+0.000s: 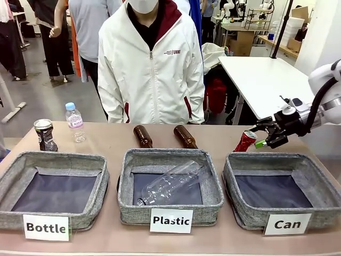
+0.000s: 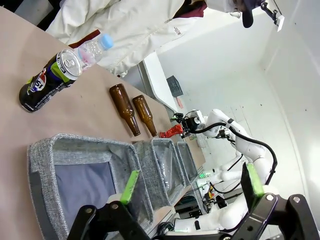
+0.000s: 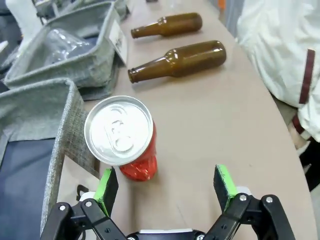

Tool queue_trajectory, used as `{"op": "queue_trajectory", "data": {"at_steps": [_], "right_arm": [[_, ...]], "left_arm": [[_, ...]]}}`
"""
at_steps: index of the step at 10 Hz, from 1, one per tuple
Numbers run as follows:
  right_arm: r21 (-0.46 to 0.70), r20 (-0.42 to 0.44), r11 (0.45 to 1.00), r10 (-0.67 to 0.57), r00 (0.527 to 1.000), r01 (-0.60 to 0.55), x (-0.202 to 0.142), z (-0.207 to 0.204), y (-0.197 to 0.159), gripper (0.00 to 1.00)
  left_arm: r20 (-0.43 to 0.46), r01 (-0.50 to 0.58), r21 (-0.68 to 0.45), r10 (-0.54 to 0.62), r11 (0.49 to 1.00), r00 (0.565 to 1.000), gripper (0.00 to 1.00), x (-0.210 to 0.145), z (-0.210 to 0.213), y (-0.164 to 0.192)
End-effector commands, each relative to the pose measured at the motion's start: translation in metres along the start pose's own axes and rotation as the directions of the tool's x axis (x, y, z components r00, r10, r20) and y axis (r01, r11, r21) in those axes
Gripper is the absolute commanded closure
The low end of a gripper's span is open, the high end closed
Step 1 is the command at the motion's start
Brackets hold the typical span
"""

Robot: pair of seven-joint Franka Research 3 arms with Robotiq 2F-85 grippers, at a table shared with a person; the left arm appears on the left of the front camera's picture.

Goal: Sort the can waste into the basket.
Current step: Pick up the can waste from the table and place it in the right Fabric basket.

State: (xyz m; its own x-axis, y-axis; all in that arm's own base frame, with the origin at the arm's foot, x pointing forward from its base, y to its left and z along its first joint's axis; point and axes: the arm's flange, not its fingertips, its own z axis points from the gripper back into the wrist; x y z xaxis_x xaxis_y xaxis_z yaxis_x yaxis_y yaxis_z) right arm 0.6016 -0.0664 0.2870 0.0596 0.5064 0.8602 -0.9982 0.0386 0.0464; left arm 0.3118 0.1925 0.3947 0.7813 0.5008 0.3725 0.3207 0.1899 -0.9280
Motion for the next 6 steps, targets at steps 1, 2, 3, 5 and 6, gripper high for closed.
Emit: {"op": "queue_trajectory", "data": {"at_steps": [1, 2, 3, 5, 6], "right_arm": [[0.09, -0.016, 0.996, 0.025, 1.0, -0.024, 0.002, -0.008, -0.012, 0.0], [0.122, -0.018, 0.992, 0.037, 0.999, -0.034, 0.004, -0.014, -0.013, 0.0], [0.159, -0.015, 0.986, 0.052, 0.999, -0.049, 0.005, -0.019, -0.014, 0.0], [0.202, 0.019, 0.977, 0.065, 0.998, -0.067, 0.007, -0.029, -0.016, 0.0], [0.233, 0.044, 0.97, 0.066, 0.997, -0.075, 0.007, -0.033, -0.018, 0.0]], "left_arm": [[0.016, 0.02, -0.022, -0.019, 1.0, 1.0, 0.0, 0.001, -0.001, -0.001], [0.016, 0.02, -0.022, -0.019, 1.0, 1.0, 0.0, 0.001, -0.001, -0.001], [0.016, 0.02, -0.022, -0.019, 1.0, 1.0, 0.0, 0.001, -0.001, -0.001], [0.016, 0.02, -0.022, -0.019, 1.0, 1.0, 0.0, 0.001, -0.001, -0.001], [0.016, 0.02, -0.022, -0.019, 1.0, 1.0, 0.0, 0.001, -0.001, -0.001]]}}
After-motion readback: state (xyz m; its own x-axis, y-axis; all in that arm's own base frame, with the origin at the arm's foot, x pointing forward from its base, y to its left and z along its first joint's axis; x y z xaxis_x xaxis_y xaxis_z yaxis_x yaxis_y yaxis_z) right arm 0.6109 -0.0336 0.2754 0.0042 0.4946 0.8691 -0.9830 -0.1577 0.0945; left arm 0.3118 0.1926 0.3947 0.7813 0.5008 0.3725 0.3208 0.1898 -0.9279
